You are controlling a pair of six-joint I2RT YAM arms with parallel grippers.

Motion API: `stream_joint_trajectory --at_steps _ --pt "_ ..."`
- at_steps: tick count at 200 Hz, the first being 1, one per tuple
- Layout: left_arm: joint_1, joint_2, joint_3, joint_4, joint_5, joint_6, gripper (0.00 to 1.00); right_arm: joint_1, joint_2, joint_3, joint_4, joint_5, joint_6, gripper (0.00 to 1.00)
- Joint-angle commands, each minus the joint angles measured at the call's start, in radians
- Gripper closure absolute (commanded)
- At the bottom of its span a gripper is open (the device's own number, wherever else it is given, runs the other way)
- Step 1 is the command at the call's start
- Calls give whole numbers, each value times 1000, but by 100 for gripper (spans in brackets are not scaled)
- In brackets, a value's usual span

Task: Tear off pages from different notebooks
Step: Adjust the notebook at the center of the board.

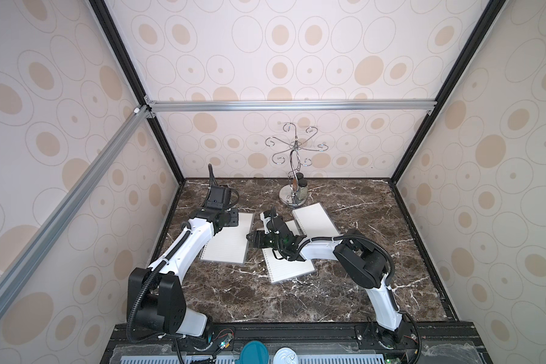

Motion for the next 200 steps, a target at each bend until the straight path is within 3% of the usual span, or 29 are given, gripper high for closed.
stream_joint_trajectory --at_steps 1,17,28,43,59,114,158,200 --pt "19 -47 -21 41 104 -94 41 40 -17 -39 -29 37 21 36" --pt "34 -83 -41 117 164 -198 41 68 -30 -55 -47 67 -18 36" --pt "35 -115 -72 174 119 -248 40 84 -53 -79 -62 92 -57 36" --pt "52 -169 -182 306 68 -299 28 104 -111 -158 -48 166 -134 34" --pt "76 -192 -297 438 40 -344 27 111 -164 -220 -41 203 -192 34" --pt "132 -143 -404 596 -85 -274 25 140 -195 -307 20 192 -276 33" --pt "265 -19 -429 704 87 -268 23 184 -122 -206 -25 192 -284 33" --pt "332 118 -412 766 147 -276 22 191 -50 -120 -103 196 -265 34"
